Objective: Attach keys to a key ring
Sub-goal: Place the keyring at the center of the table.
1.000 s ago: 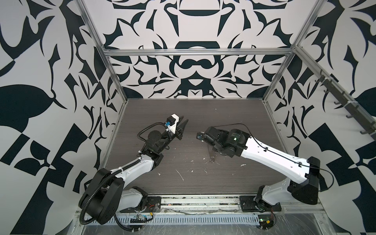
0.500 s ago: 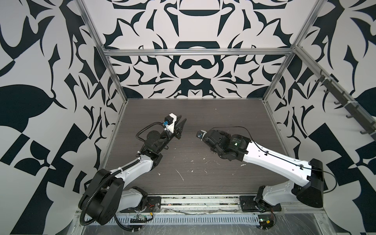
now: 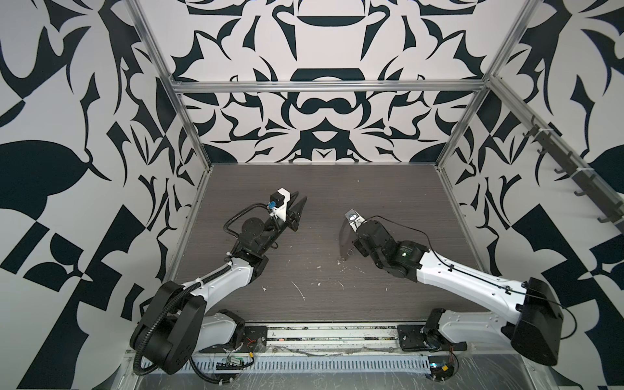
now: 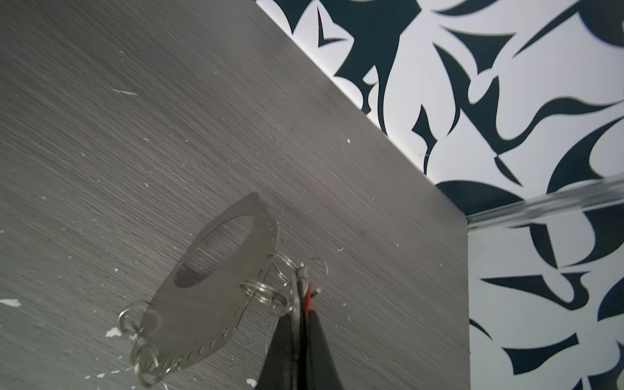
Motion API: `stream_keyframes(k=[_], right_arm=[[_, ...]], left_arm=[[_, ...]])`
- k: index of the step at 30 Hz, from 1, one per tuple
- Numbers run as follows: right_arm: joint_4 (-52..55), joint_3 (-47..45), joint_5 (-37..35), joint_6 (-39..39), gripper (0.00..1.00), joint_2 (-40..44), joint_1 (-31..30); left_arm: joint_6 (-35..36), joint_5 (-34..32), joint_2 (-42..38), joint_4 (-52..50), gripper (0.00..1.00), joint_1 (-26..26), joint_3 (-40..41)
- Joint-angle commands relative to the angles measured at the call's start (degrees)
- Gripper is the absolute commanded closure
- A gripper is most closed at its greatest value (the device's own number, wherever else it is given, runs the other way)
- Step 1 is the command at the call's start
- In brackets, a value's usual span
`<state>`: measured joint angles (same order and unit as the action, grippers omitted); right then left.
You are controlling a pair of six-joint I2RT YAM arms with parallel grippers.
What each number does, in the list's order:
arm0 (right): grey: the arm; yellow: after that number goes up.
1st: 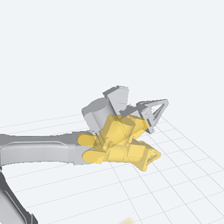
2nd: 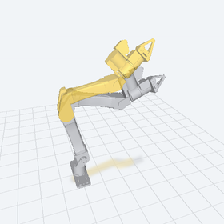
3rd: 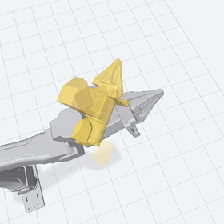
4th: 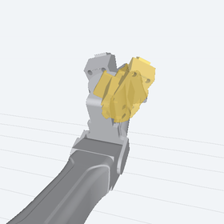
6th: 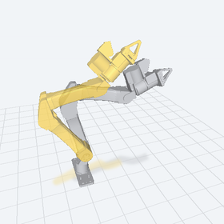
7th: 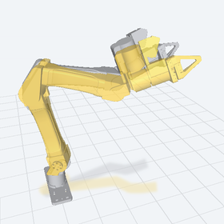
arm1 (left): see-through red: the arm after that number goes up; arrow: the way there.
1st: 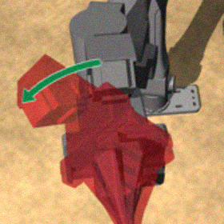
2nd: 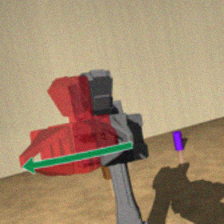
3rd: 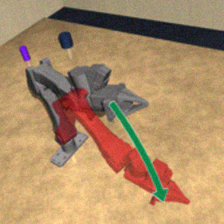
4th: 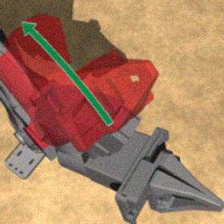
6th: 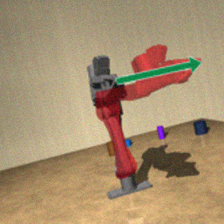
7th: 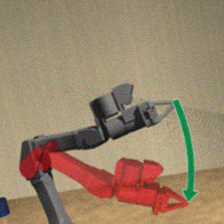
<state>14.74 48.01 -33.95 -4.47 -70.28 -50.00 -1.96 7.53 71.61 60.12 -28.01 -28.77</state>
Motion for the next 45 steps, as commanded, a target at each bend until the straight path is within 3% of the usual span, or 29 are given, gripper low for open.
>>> stream_keyframes(k=[1,9,13,22,23,25,27,30,33,36,38,40,43,45], right_arm=[[-3.9,-2.38,1.43,3.96,1.0,0.19,0.15],[-6.81,-10.66,3.85,16.64,1.0,-1.05,0.71],[-12.32,-14.87,6.47,21.59,0.95,-2.79,0.65],[-19.77,-17.36,8.86,25.66,0.92,-8.66,0.65],[-19.83,-17.26,9.08,25.95,0.88,-8.98,0.68],[-19.1,-16.83,8.95,27.17,0.62,-9.2,0.64],[-17.65,-16.3,7.87,27.77,0.43,-7.86,0.7],[-13.35,-14.7,3.97,26.35,0.28,-3.1,0.82],[-7.6,-11.8,3.37,23.66,0.23,2.8,2.74],[-7.36,-9.23,5.43,18.47,0.18,8.32,7.02],[-10.94,-8.11,7.03,12.95,0.17,10.01,11.24],[-15.04,-7.01,8.48,8.38,0.15,9.04,16.56],[-23.29,-7.43,8.93,3.13,0.15,3.18,24.41],[-30.02,-9.15,4.27,1.48,0.15,-2.31,27.39]], left_arm=[[-1.36,0.49,-0.69,2.41,0.65,0.33,0.12],[-1.74,0.93,-0.44,2.3,0.64,0.41,-0.14],[-2.22,1.74,0.15,2.33,0.64,0.48,-0.58],[-2.18,2.05,0.19,1.11,0.62,1.09,-1.04],[-2.17,2.07,0.19,0.75,0.62,1.15,-1.2],[-1.02,2.18,0.03,-0.57,0.6,1.34,-1.6],[0.07,1.81,-1.21,-3.94,0.57,1.71,-2.2],[2.29,1.05,-3.77,-11.75,0.51,2.09,-3.31],[5.05,-4.72,-5.86,-20.88,0.41,2.17,-4.8],[7.65,-13.56,-8.06,-31.36,0.17,2.3,-5.86],[7.97,-24.88,-8.8,-34.12,0.02,2.38,-4.47],[6.79,-34.07,-8.65,-33.64,0.01,2.99,-1.84],[7.79,-35.76,-7.39,-29.3,0.01,4.74,3.89],[7.71,-40.08,-4.45,-23.34,0.01,5.04,7.38]])
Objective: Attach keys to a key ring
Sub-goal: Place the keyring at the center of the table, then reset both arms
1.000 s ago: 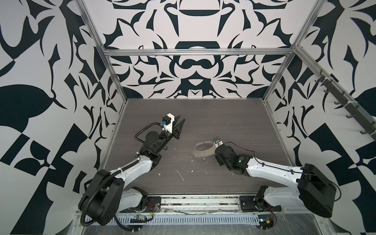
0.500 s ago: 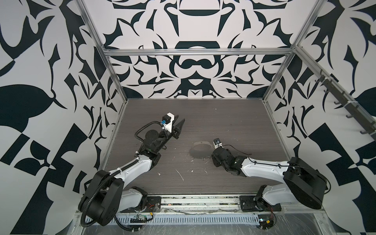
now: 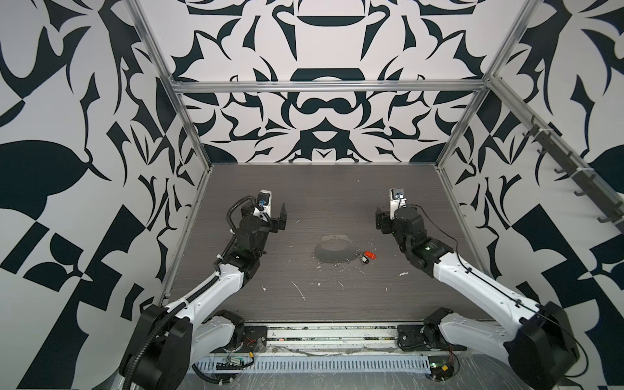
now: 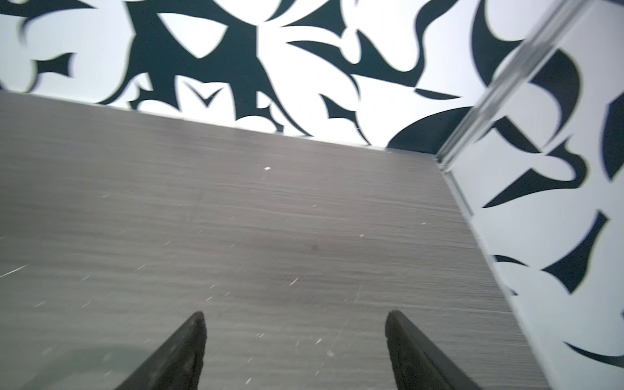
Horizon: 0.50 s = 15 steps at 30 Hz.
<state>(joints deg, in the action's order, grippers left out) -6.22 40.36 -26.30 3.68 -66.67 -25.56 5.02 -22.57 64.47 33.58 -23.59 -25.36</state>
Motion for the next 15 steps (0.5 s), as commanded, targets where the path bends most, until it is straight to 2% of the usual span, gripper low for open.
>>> stream_keyframes(k=[1,4,5,6,8,10,12,13,15], right_arm=[[-13.49,-3.21,-5.85,-7.93,0.15,-8.36,3.42],[-26.42,-8.93,-12.29,-12.64,0.15,-16.77,5.17],[-30.4,-9.81,-14.87,-12.41,0.13,-19.24,6.12],[-25.52,-8.27,-11.67,-9.91,0.13,-19.71,7.95],[-22.34,-6.92,-5.88,-7.68,0.14,-20.85,11.12],[-24.4,-7.41,-2.62,-6.95,0.14,-22.34,13.48],[-21.64,-6.37,1.63,-5.37,0.15,-22.27,15.08],[-22.06,-6.43,3.47,-4.99,0.14,-22.27,15.62],[-24.12,-7.66,8.29,-5.01,0.15,-21.86,16.55]], left_arm=[[0.53,-11.99,4.63,5.37,0.01,0.73,4.95],[0.2,-13.71,14.08,9.8,0.01,1.7,5.35],[2.63,-16.11,17.86,14.45,0.0,1.89,4.27],[3.89,-18.41,20.07,12.45,0.01,0.69,1.8],[5.24,-16.5,23.21,11.06,0.0,0.59,-1.15],[8.59,-16.61,26.56,16.68,0.0,0.5,-1.08],[11.58,-20.71,30.76,30.93,0.01,1.22,1.54],[10.74,-22.41,31.04,32.41,0.01,1.66,1.94],[5.84,-16.61,27.45,26.21,0.01,4.17,3.01]])
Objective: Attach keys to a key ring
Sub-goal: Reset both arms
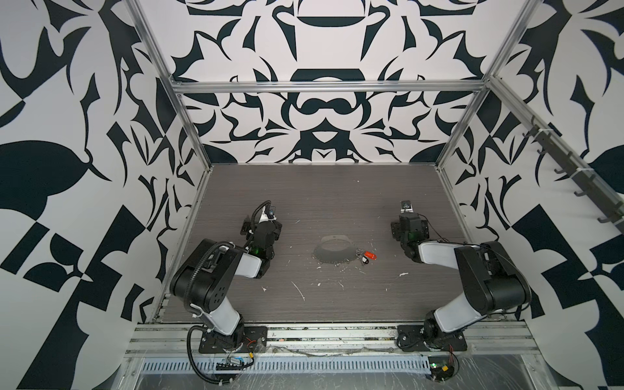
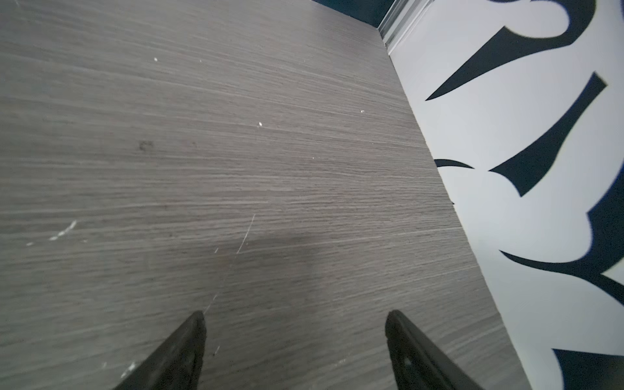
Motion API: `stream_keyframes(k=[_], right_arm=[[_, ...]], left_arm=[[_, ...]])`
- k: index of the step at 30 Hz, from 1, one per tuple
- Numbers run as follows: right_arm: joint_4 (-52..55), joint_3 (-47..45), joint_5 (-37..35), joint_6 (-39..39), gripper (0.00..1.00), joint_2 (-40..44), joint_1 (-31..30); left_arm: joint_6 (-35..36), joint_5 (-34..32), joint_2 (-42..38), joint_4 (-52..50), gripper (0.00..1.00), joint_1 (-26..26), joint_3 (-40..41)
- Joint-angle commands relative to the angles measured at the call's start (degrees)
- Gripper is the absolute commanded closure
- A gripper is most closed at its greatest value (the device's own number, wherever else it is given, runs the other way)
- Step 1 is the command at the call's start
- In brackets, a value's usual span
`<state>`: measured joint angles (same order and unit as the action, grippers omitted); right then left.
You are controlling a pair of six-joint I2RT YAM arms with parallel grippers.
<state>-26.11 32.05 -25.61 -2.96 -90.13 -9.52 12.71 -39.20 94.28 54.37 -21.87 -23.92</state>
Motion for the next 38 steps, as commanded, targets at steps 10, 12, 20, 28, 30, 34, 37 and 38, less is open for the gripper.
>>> stream_keyframes(k=[10,12,20,28,30,34,37,38], right_arm=[[-25.52,-12.14,24.65,2.89,0.15,1.9,7.04],[-27.79,-12.72,26.4,2.6,0.15,1.23,7.0],[-25.31,-11.61,21.6,4.05,0.0,1.36,7.06],[-26.7,-12.28,19.8,5.0,0.0,1.35,6.99],[-26.7,-12.23,19.8,5.02,0.0,1.36,7.01],[-26.73,-12.39,20.15,4.81,0.0,1.42,7.05],[-35.87,-17.97,23.38,3.4,0.0,2.29,7.05],[-43.29,-21.61,22.37,3.59,0.0,1.53,6.99]], left_arm=[[-11.24,17.77,-6.82,2.36,0.03,12.52,4.9],[-11.41,18.75,-6.54,2.16,0.02,12.93,4.74],[-12.5,20.69,-4.26,2.28,0.01,14.52,4.03],[-12.27,20.3,-3.93,3.13,0.01,14.47,4.12],[-12.33,20.3,-3.92,2.98,0.01,14.53,4.11],[-13.16,21.72,-4.0,1.85,0.01,15.39,3.75],[-13.24,21.89,-4.12,2.28,0.01,15.53,4.06],[-13.14,21.8,-4.1,2.23,0.01,15.53,4.01]])
